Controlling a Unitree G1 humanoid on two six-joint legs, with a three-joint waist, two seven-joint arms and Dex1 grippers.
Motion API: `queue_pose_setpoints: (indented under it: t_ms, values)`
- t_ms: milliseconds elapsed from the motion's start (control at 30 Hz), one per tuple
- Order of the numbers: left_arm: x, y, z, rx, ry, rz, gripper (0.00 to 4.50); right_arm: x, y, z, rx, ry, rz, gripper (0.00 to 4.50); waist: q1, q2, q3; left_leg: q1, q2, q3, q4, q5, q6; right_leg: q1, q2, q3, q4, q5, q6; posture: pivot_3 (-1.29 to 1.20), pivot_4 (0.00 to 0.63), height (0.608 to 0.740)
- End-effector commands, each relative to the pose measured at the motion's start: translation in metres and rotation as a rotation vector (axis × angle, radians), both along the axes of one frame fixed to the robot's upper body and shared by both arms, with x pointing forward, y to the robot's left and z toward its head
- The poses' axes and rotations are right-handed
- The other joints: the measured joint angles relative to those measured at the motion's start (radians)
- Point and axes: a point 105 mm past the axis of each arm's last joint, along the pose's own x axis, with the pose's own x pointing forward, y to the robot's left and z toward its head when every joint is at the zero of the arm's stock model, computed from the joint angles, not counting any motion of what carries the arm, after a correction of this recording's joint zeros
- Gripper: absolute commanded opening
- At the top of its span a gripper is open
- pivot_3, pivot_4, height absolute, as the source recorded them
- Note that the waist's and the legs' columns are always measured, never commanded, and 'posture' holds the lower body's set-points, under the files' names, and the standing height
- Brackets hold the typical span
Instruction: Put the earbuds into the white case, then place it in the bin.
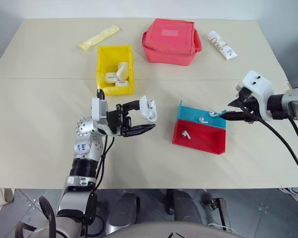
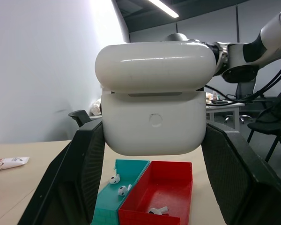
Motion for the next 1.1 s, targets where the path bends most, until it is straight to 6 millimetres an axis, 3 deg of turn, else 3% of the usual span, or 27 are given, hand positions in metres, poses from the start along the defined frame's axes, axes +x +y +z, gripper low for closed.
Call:
queue_pose_setpoints:
  t_ms: [33, 433, 1100]
  values:
    - [-0.006, -0.001, 0.007, -0.005, -0.043, -0.011, 2.74, 0.012, -0.006, 0.004, -0.062, -0.005, -0.002, 2.84, -0.002, 0.0, 0.0, 0.0, 0.0, 0.0, 0.0, 0.0, 0.0, 0.0, 0.0, 0.0, 0.001, 0.0, 0.0, 0.0, 0.15, 0.74]
    - [-0.013, 0.0, 0.004, 0.037, -0.022, -0.064, 2.74, 0.035, 0.01, -0.003, -0.12, 0.06, 0.064, 2.84, -0.015, 0.0, 0.0, -0.001, 0.0, 0.0, 0.0, 0.0, -0.001, -0.001, 0.001, -0.001, 0.003, 0.0, 0.001, 0.0, 0.15, 0.74]
    - [-0.018, 0.011, 0.006, 0.118, -0.034, -0.057, 2.74, 0.04, 0.023, -0.024, -0.155, 0.108, 0.125, 2.84, -0.016, 0.001, 0.0, -0.001, -0.001, 0.0, 0.0, 0.001, -0.001, -0.001, 0.001, -0.001, 0.004, 0.0, 0.001, 0.0, 0.15, 0.74]
